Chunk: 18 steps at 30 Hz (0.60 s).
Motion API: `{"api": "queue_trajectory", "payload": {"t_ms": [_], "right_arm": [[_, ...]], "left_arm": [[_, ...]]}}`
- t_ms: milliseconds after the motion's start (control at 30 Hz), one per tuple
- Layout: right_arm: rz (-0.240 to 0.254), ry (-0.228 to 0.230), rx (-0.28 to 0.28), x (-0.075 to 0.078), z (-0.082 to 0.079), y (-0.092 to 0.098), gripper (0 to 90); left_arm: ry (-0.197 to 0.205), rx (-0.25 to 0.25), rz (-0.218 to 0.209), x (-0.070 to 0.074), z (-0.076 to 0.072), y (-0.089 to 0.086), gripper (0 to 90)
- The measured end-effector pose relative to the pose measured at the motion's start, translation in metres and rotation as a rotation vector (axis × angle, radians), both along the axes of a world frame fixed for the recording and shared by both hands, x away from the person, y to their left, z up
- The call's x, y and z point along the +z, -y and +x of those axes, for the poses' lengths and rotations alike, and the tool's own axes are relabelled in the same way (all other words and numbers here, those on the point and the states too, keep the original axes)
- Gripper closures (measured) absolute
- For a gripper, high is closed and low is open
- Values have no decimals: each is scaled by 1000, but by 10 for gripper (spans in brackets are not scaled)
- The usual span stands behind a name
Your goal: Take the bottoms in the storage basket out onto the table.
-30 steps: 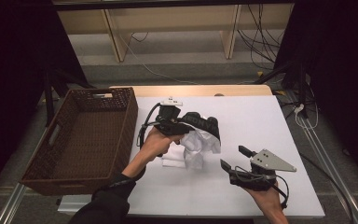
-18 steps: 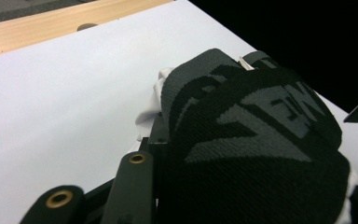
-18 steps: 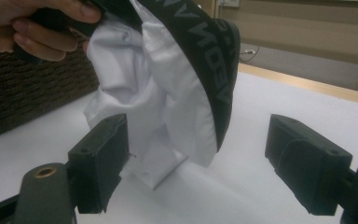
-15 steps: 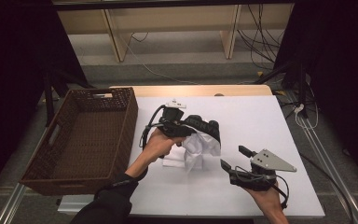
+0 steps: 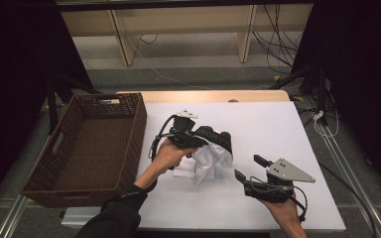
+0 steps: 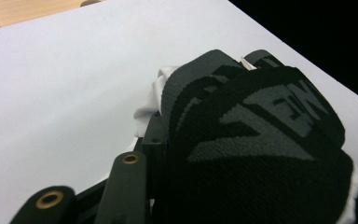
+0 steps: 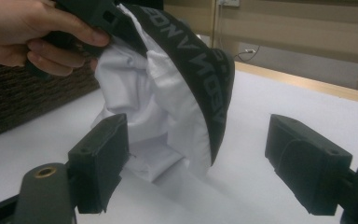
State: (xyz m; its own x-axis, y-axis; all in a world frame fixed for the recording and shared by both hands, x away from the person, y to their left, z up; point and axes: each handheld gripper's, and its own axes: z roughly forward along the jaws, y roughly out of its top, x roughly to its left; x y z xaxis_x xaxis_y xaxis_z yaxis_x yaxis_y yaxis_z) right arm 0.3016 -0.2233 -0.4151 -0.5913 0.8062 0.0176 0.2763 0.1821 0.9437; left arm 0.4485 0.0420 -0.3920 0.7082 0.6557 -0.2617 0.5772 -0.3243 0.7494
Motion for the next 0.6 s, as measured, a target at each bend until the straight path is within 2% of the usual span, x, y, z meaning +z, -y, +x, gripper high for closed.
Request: {"api": "queue_trajectory", "payload": {"t_ms": [300, 600], "right_arm": [[0, 0, 0, 0, 0, 0, 226], [-1, -1, 0, 0, 0, 0, 226]], "left_arm": [[-16, -6, 35, -10, 2, 1, 588], [-43, -1, 51, -22, 4, 1, 540]]}}
